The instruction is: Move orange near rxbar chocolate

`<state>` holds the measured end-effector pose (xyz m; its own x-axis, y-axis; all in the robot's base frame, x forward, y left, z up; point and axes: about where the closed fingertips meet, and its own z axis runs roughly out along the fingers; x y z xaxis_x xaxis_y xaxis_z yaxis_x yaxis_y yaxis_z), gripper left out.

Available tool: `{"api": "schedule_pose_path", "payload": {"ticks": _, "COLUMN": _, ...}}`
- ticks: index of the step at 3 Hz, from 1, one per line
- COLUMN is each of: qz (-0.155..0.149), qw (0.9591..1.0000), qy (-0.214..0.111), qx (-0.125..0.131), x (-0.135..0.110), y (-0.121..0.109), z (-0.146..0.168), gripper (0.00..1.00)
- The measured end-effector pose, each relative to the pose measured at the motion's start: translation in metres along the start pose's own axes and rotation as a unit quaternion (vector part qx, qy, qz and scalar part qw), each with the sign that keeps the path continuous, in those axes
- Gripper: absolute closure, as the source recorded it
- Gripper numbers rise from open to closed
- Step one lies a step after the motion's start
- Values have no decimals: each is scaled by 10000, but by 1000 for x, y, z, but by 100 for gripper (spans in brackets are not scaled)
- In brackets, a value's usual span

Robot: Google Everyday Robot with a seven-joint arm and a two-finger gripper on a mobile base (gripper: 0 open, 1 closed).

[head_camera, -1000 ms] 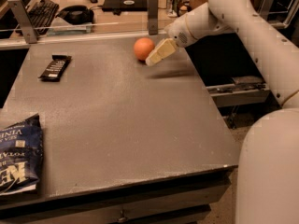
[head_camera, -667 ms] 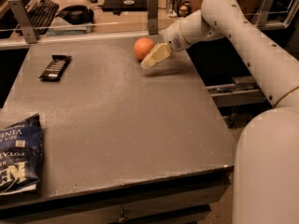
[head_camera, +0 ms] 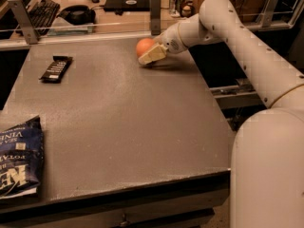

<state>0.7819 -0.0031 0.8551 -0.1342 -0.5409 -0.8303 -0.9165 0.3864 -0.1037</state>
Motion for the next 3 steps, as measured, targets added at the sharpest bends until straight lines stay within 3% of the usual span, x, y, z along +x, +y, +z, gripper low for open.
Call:
{"api": "schedule_pose_path", "payload": {"ticks": 1, "qz": -75, "qw": 9998, "qy": -167, "qx": 49, "x": -12, "y": -4, "z": -12, "gripper": 57}}
{"api": "schedule_pose_path", "payload": {"ticks": 2, "qz": -224, "qw": 9993, "qy": -309, "qx": 2, "x": -29, "y": 6, "z": -41, "gripper": 80}}
{"api": "schedule_pose_path", "payload": {"ticks": 3, "qz": -232, "qw": 9992, "qy": -313, "qx": -24, "x": -30, "y": 8, "z": -39, "gripper": 100}}
